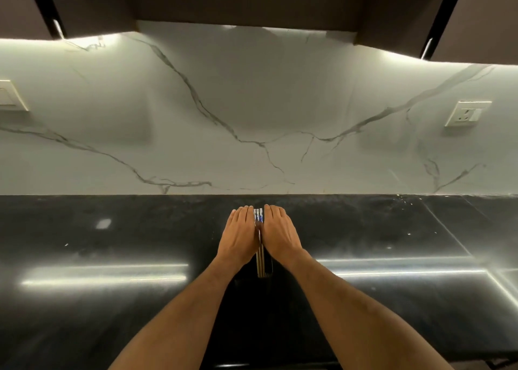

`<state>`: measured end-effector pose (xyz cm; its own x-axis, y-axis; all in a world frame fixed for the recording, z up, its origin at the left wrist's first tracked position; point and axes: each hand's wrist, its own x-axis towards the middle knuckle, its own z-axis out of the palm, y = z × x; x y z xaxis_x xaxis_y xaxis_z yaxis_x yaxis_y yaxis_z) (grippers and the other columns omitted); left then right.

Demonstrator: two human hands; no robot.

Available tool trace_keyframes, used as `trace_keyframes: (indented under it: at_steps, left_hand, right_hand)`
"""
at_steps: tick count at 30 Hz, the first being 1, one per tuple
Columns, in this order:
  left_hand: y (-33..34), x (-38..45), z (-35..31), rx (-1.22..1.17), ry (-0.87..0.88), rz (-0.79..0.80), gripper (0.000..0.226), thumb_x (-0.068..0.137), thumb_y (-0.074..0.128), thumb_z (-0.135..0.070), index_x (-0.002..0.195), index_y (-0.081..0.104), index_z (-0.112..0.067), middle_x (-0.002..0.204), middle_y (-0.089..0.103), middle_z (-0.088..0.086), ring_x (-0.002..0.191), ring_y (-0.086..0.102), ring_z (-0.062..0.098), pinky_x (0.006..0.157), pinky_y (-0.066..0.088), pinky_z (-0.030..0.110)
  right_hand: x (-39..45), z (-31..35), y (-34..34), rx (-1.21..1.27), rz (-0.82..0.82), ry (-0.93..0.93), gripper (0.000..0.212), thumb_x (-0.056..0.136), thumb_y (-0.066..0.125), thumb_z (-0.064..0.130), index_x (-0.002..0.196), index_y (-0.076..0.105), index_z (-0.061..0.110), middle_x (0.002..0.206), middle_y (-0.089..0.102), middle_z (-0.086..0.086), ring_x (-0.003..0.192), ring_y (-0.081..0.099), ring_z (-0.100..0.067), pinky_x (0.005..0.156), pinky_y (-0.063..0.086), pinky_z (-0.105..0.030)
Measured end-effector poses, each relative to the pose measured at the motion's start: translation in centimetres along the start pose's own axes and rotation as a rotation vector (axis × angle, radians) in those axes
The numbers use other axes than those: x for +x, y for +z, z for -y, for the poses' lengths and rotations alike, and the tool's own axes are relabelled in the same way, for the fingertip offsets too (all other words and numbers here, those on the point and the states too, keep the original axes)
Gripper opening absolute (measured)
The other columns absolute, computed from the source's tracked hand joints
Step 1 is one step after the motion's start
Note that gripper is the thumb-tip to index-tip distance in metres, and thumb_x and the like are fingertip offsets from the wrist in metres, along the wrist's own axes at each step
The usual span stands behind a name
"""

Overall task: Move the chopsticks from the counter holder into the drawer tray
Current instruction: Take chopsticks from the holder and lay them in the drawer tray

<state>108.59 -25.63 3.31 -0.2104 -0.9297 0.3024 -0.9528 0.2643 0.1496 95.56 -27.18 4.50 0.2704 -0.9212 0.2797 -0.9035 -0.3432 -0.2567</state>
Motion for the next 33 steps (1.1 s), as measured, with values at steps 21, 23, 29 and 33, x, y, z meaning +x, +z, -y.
trace_keyframes:
  at_steps: [21, 23, 29, 33]
  left_hand:
    - [3.1, 2.3, 1.6, -0.183, 0.009, -0.098, 0.044, 0.098, 0.036, -0.021, 0.136, 0.053, -0.004, 0.132, 0.063, 0.013, 0.119, 0.062, 0.023, 0.115, 0.039, 0.038]
    - [2.8, 2.4, 1.5, -0.222, 0.027, -0.144, 0.037, 0.097, 0.038, -0.021, 0.126, 0.058, -0.008, 0.120, 0.067, 0.008, 0.110, 0.065, 0.021, 0.111, 0.043, 0.038]
    - [1.9, 2.0, 1.0, -0.437, -0.047, -0.188, 0.027, 0.097, 0.050, -0.014, 0.122, 0.058, -0.009, 0.115, 0.069, 0.009, 0.103, 0.066, 0.020, 0.098, 0.052, 0.031]
    - [-0.5, 1.8, -0.2, -0.584, -0.166, -0.124, 0.021, 0.106, 0.044, -0.024, 0.118, 0.060, -0.024, 0.105, 0.065, -0.012, 0.090, 0.062, 0.002, 0.074, 0.043, 0.009]
  right_hand:
    - [4.6, -0.2, 2.7, 0.755, 0.045, 0.550, 0.015, 0.092, 0.068, -0.003, 0.099, 0.078, 0.005, 0.090, 0.076, -0.007, 0.082, 0.074, -0.017, 0.072, 0.062, -0.026]
    - [4.8, 0.1, 2.1, 0.792, 0.012, 0.563, 0.015, 0.091, 0.071, 0.001, 0.104, 0.078, 0.005, 0.091, 0.077, -0.007, 0.079, 0.074, -0.015, 0.076, 0.064, -0.031]
    - [4.9, 1.0, -1.2, 0.866, -0.130, 0.501, 0.026, 0.086, 0.078, 0.002, 0.112, 0.074, 0.003, 0.099, 0.078, -0.012, 0.087, 0.076, -0.017, 0.084, 0.063, -0.033]
    - [4.6, 2.0, -4.4, 0.904, -0.233, 0.458, 0.024, 0.085, 0.079, 0.005, 0.109, 0.075, 0.004, 0.098, 0.078, -0.009, 0.086, 0.076, -0.016, 0.086, 0.063, -0.034]
